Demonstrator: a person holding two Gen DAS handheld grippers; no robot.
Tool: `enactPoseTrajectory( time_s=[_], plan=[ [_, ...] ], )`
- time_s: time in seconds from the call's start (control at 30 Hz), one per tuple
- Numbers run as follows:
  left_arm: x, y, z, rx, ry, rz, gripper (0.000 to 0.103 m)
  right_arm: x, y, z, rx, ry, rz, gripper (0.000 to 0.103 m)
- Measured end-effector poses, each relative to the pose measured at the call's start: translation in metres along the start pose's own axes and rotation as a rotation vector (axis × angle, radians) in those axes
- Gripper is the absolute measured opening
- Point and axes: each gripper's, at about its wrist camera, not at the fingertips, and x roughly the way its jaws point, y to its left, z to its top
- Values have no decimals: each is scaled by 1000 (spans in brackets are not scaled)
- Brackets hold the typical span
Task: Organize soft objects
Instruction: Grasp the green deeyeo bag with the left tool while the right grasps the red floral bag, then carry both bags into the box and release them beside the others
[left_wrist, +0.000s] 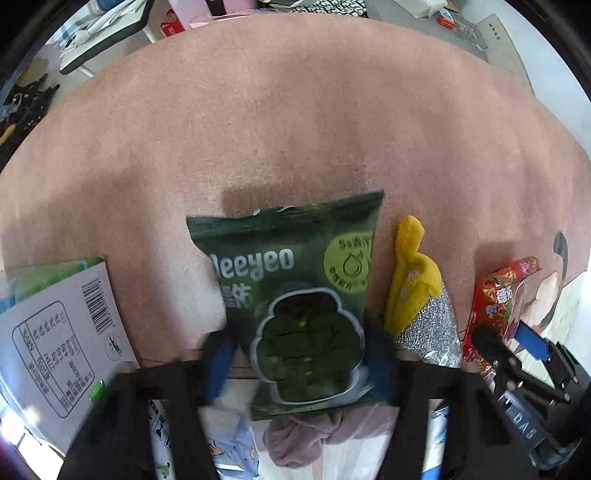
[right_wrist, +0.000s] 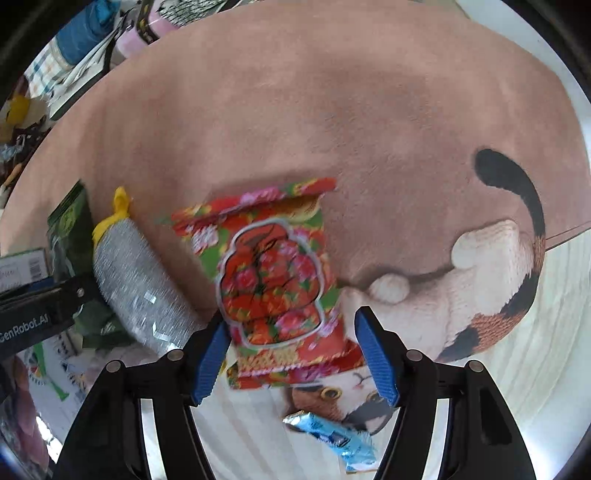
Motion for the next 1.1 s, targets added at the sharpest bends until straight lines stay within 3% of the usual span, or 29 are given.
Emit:
enactPoseTrajectory(
  time_s=[0.17, 0.23, 0.3, 0.5, 0.63, 0.8, 0.9, 1.03, 1.1],
  plan=[
    [-7, -12, -9, 44, -71, 67, 32, 9, -13, 5, 72, -17, -4, 68],
    [-18, -13, -17, 59, -109, 74, 32, 4, -13, 4, 82, -40, -25, 54],
    [-32, -16, -26, 62, -146, 71, 32, -4, -11, 0, 73, -70, -54, 49],
    [-98, -2, -83, 79, -274, -19, 32, -55, -10, -26, 47, -153, -10, 47],
    [-157, 26, -121, 102, -354, -93, 32, -116, 14, -63, 10, -234, 35, 47],
    [-205, 88, -166, 126, -400, -144, 32, -155, 98, -123, -56, -298, 113, 47],
    [-208, 138, -209, 98, -390, -165, 32, -168, 143, -166, -104, -317, 157, 47],
    [-203, 209, -237, 36, -366, -137, 32, -174, 218, -208, -164, -299, 214, 47],
    [-194, 248, -233, -12, -350, -95, 32, -162, 256, -222, -196, -277, 231, 47]
  ],
)
